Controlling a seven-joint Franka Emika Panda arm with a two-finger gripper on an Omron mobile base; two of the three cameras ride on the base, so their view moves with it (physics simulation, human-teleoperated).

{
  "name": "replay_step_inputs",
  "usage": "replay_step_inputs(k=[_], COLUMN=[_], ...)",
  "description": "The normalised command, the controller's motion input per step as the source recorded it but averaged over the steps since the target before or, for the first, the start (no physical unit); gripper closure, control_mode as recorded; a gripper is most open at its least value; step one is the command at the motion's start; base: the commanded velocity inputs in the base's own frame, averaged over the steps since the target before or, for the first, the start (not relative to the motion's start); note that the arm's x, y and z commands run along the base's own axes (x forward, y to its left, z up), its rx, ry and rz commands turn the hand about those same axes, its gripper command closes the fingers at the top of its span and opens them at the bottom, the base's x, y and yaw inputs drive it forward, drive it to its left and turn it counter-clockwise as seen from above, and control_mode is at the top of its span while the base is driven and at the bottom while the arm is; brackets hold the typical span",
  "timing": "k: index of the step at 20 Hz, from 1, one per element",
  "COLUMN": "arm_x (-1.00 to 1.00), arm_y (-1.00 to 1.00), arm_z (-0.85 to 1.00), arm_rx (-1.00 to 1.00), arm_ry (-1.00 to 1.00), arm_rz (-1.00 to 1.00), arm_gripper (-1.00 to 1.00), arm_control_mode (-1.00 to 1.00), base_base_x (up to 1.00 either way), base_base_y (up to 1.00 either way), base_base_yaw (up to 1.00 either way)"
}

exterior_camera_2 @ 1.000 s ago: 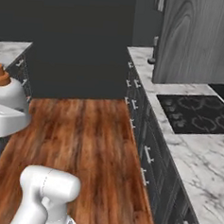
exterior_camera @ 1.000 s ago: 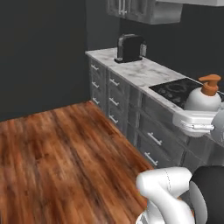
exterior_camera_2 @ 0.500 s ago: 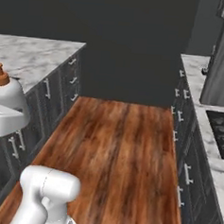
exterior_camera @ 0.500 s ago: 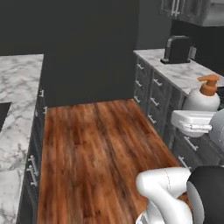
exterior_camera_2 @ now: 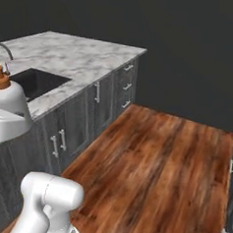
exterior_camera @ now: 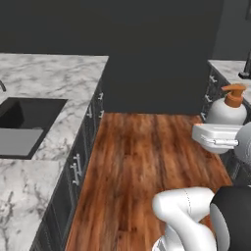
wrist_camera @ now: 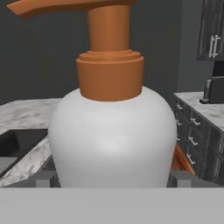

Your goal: Locate and retrieve the dish brush and soap dispenser from the cabinet. Place them next to the sink.

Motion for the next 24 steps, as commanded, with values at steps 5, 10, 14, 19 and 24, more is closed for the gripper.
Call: replay_step_inputs(k=[5, 10, 14, 19, 24], arm_x=[0.0, 0.0, 0.0, 0.0, 0.0], arm_y=[0.0, 0.0, 0.0, 0.0, 0.0], arm_z=[0.0, 0.0, 0.0, 0.0, 0.0], arm_rx=[0.0, 0.0, 0.0, 0.0, 0.0], arm_ry=[0.0, 0.0, 0.0, 0.0, 0.0], arm_rz=[0.0, 0.0, 0.0, 0.0, 0.0], arm_gripper=[1.0, 1.0, 1.0, 1.0, 1.0], arm_control_mode=[1.0, 1.0, 1.0, 1.0, 1.0], base_base_x=[0.0, 0.04, 0.11, 0.17, 0.53], base_base_y=[0.24, 0.41, 0.36, 0.34, -0.19], base_base_yaw=[0.42, 0.31, 0.32, 0.31, 0.16])
